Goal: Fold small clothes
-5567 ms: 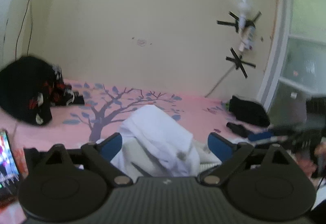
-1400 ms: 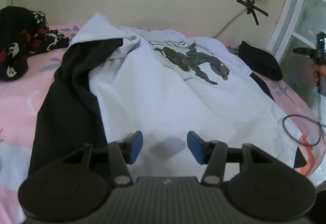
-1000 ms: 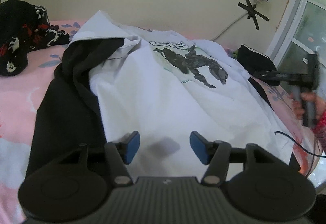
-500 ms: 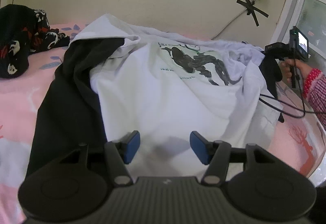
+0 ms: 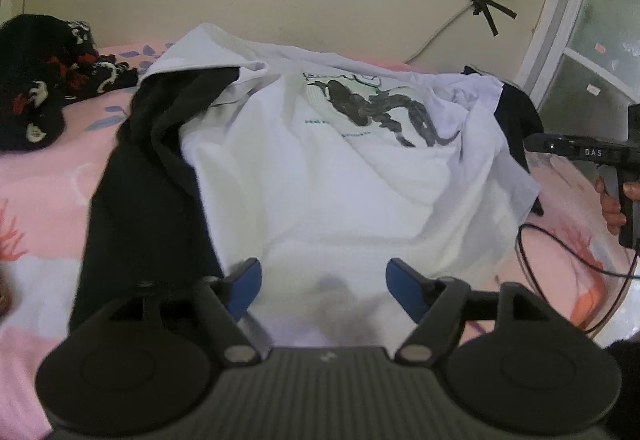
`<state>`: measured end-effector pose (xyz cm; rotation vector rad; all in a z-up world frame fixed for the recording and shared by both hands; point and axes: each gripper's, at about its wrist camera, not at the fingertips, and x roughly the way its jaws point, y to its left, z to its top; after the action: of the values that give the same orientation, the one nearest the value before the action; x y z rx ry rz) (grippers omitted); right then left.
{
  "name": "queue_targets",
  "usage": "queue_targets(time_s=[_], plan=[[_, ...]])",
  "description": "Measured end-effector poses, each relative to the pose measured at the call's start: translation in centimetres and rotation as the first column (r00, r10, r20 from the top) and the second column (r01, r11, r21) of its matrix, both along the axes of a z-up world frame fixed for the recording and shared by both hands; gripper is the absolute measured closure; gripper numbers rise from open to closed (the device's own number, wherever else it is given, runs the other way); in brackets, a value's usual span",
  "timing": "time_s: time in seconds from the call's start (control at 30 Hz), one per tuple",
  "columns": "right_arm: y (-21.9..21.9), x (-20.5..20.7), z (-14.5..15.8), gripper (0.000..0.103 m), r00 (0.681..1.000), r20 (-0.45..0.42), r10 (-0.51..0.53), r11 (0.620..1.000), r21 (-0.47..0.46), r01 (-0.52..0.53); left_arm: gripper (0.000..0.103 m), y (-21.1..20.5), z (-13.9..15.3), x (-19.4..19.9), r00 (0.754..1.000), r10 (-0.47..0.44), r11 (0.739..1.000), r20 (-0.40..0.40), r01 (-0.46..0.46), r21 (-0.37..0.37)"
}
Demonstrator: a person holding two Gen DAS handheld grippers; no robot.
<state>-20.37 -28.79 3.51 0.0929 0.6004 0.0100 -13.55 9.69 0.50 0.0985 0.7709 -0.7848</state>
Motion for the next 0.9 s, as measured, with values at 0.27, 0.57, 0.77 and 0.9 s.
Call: queue_targets(time_s=[0.27, 0.57, 0.77, 0.9], plan=[[-0.1, 6.0, -1.6, 0.037, 0.993, -0.07, 0.094, 0.995, 0.047, -0.091, 0.013, 2.4, -0.4, -0.6, 0.992, 0.123, 0.992, 0.017, -0.124, 0.035], [2.6, 2.4, -0.5, 0.094, 0.94, -0.068, 0.333, 0.884, 0.37, -0.286, 0.095, 3.9, 0.6, 0.5, 0.989, 0.146, 0.989, -0.013, -0.146, -0.003], [3.1, -4.5, 2.0, 0.092, 0.943, 0.002, 0.332, 0.846, 0.442, -0.298, 0.1, 8.5, 4.5, 1.1, 0.978, 0.209, 0.974, -0.008, -0.208, -0.091], [1.9, -5.6, -0.4, 0.037, 0.973, -0.095, 0.209, 0.92, 0.355, -0.163, 0.078, 8.4, 4.1, 1.2, 0.975, 0.221, 0.973, -0.025, -0.222, -0.067]])
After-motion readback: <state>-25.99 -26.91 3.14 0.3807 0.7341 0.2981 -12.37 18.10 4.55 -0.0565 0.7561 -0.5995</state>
